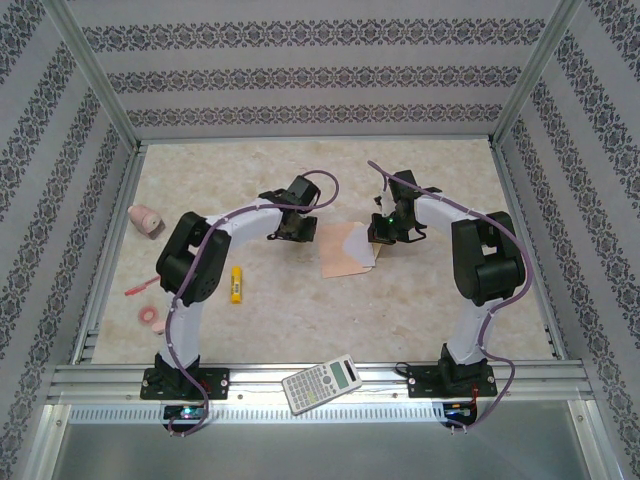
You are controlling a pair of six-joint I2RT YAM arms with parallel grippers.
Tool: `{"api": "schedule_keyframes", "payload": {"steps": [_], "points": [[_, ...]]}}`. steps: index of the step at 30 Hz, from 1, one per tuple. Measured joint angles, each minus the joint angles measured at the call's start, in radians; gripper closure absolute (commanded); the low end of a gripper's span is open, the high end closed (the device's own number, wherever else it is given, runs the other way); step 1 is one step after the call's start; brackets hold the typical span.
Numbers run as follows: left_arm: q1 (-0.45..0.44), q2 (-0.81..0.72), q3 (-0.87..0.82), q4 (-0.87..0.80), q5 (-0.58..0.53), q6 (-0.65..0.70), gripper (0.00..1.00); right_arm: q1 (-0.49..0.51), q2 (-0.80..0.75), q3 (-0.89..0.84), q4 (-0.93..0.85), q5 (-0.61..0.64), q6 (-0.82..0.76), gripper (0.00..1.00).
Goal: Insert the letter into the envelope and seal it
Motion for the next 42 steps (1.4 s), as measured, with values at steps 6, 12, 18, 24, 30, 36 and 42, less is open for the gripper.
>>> {"api": "schedule_keyframes", "payload": {"steps": [6,12,18,24,30,36,42], "points": [[0.000,0.022,0.015,0.016,0.036,-0.025,1.00,0.000,0.000,0.000,0.000,0.000,0.000,0.91],[0.000,0.059,0.042,0.040,0.072,-0.047,1.00,0.008,0.000,0.000,0.000,0.000,0.000,0.92],[0.001,0.071,0.048,0.071,0.102,-0.072,1.00,0.013,0.006,0.000,0.000,0.000,0.000,0.92],[0.001,0.072,0.048,0.074,0.106,-0.091,1.00,0.020,0.023,0.002,0.001,0.000,0.000,0.92],[0.001,0.072,0.048,0.075,0.109,-0.113,1.00,0.040,0.035,0.016,0.005,-0.001,0.000,0.92],[0.001,0.073,0.048,0.079,0.113,-0.132,1.00,0.052,0.038,0.032,0.011,-0.001,0.002,0.92],[0.001,0.073,0.048,0.083,0.117,-0.151,1.00,0.070,0.059,0.036,0.021,-0.001,0.017,0.92]]}}
